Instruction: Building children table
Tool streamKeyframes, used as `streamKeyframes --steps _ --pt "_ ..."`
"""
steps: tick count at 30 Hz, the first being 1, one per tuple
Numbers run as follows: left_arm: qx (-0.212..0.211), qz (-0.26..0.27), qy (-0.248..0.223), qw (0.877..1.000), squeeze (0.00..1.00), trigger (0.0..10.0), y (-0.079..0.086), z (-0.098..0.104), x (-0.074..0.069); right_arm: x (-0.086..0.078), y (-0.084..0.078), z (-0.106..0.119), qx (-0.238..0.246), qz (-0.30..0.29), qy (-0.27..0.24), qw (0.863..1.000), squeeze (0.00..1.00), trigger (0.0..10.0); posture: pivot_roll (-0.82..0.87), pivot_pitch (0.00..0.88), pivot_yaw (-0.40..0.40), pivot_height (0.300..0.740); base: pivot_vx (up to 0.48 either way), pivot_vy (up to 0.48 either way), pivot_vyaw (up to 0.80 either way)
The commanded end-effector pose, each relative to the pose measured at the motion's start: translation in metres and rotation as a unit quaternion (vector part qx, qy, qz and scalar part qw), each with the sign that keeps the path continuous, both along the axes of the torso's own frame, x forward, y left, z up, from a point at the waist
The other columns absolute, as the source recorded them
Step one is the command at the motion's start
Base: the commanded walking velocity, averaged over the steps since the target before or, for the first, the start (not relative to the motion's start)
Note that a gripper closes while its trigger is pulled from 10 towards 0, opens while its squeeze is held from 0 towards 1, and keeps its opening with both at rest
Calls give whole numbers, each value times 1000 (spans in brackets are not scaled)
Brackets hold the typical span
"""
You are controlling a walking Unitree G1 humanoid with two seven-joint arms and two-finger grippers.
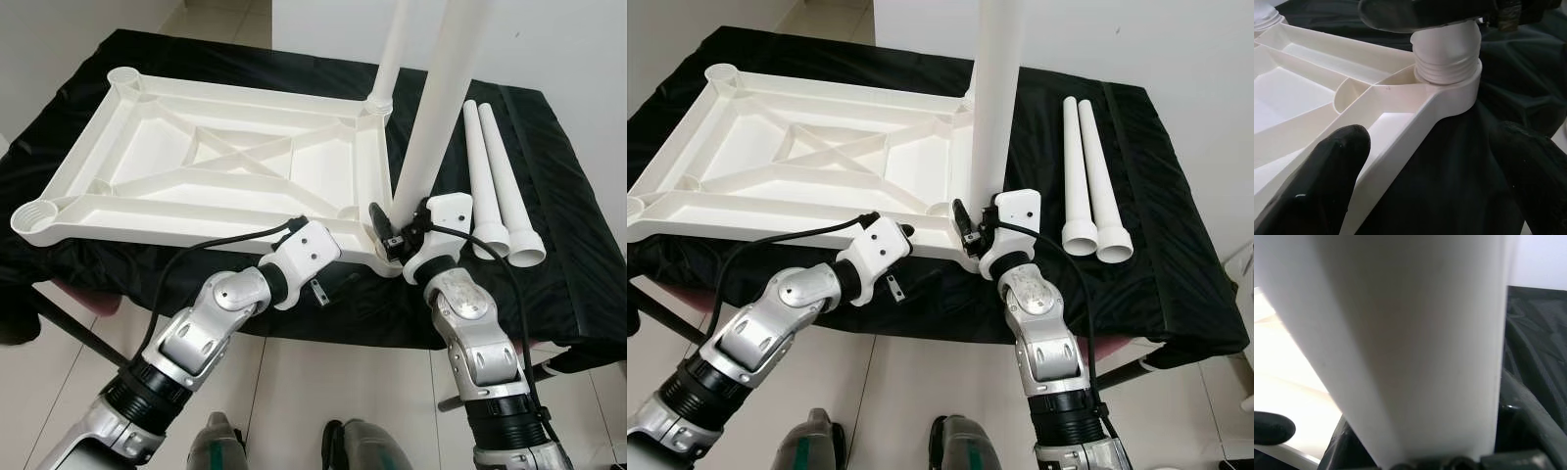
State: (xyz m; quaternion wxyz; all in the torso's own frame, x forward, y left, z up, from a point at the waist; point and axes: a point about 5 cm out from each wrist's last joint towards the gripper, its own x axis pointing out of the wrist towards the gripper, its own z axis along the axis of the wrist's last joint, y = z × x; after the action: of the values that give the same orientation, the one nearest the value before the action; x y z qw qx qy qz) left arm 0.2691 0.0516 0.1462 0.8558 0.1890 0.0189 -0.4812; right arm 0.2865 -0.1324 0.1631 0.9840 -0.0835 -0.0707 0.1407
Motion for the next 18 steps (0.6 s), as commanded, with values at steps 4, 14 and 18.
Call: streamKeyframes --steps 4,14,18 --pt "-2 -20 -1 1000 0 10000 -4 5 -2 1 -2 -10 5 -8 25 1000 0 10000 -16 56 -33 740 0 0 0" --pt "1 -27 -2 1000 0 10000 -1 8 0 -3 0 -13 16 -4 29 999 0 10000 -20 59 -34 740 0 0 0" --pt "0 -27 -2 1000 0 10000 -1 9 0 -5 0 -17 72 -8 52 996 0 10000 -21 61 -34 740 0 0 0"
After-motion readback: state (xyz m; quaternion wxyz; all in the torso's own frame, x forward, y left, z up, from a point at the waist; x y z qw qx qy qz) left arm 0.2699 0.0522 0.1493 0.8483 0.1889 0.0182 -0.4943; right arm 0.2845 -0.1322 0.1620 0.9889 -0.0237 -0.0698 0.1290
